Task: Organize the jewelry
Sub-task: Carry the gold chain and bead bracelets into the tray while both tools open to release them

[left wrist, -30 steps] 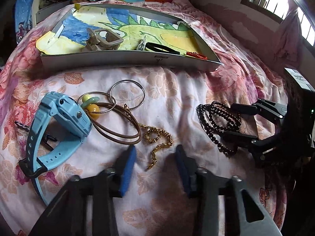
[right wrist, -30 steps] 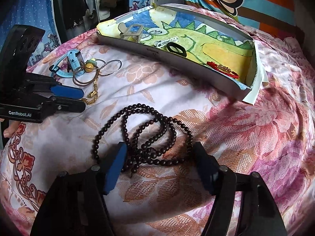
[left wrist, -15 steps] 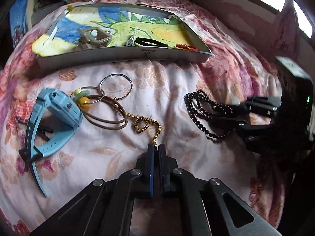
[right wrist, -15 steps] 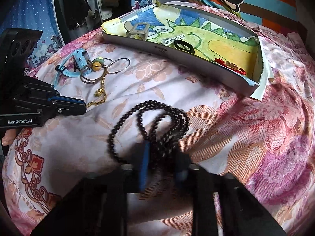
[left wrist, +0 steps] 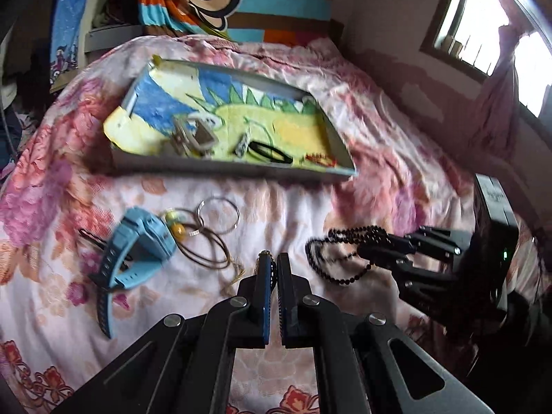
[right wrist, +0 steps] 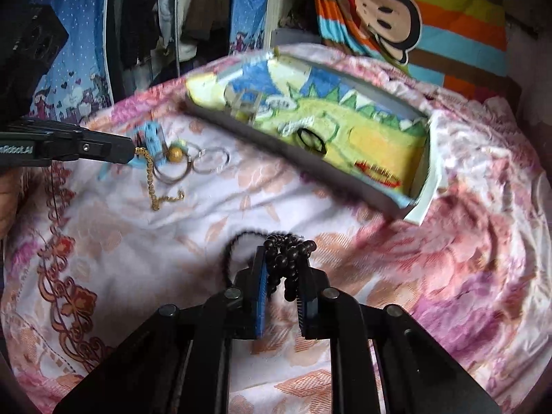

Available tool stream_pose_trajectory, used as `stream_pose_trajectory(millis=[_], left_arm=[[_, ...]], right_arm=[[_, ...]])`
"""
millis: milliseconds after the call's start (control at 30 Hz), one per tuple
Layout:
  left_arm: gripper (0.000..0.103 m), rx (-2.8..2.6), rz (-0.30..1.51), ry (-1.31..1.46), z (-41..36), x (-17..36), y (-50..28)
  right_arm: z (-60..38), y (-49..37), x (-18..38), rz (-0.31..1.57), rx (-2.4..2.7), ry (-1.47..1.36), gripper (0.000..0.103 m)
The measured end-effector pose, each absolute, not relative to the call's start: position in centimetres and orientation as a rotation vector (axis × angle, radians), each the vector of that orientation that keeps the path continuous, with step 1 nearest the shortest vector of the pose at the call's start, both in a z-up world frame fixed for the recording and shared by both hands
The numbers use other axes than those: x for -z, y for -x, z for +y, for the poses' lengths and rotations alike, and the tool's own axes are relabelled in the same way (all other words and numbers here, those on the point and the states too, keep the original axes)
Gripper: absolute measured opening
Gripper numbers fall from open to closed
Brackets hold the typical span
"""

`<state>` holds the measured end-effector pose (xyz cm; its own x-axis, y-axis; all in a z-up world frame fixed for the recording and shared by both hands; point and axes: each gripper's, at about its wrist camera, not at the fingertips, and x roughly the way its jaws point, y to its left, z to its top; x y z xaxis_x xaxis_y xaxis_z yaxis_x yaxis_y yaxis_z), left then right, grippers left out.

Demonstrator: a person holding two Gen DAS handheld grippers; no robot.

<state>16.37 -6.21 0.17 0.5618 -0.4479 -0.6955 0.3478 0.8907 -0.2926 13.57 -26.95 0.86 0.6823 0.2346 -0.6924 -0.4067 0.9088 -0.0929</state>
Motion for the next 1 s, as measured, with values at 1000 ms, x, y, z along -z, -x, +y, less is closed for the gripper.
stream_pose_trajectory(millis=[1000], left_arm=[[0.004,0.359,0.611,0.146,-12.2,-11.5,-26.4]], right_arm=[[-31.9,-24.3,-6.9,0.507,-0.349,0.001,0.011]])
